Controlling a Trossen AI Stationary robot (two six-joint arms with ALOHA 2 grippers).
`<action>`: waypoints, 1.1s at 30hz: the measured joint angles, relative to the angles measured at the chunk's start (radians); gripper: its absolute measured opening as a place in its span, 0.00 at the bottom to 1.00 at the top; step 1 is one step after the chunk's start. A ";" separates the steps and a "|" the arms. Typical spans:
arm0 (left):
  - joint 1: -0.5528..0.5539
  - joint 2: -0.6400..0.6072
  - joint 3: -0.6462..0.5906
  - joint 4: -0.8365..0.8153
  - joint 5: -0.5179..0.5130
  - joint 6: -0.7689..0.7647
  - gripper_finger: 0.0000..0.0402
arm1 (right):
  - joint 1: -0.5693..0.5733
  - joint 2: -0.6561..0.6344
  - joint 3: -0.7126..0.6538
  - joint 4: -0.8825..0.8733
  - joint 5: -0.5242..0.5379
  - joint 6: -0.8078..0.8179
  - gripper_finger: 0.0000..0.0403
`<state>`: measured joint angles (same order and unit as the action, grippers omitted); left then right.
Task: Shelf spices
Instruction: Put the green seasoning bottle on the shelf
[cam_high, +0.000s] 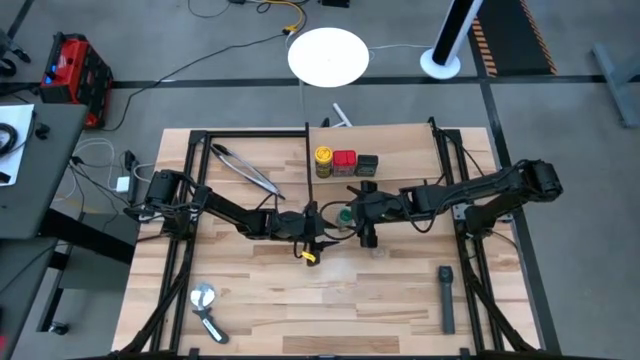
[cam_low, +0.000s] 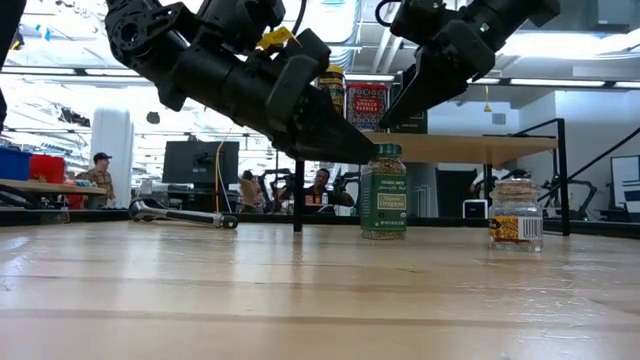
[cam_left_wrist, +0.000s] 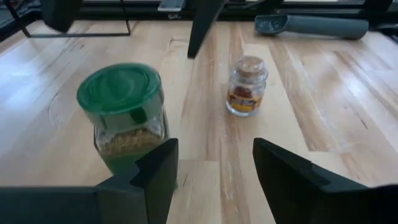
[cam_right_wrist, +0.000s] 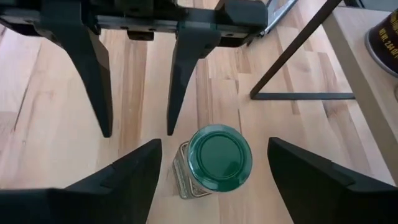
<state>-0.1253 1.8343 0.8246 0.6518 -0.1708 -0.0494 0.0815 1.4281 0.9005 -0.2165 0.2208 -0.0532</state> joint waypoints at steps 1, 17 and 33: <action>0.000 0.000 0.000 0.001 0.007 0.000 0.50 | 0.000 0.000 0.000 0.001 -0.001 0.001 0.74; 0.000 0.000 0.000 -0.005 0.027 0.000 0.50 | -0.019 0.000 0.000 0.015 -0.009 0.027 0.74; 0.000 0.000 0.000 -0.005 0.029 0.000 0.50 | -0.019 0.001 -0.047 0.026 -0.006 0.159 0.74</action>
<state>-0.1253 1.8343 0.8246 0.6464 -0.1417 -0.0498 0.0628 1.4288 0.8534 -0.1902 0.2146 0.1059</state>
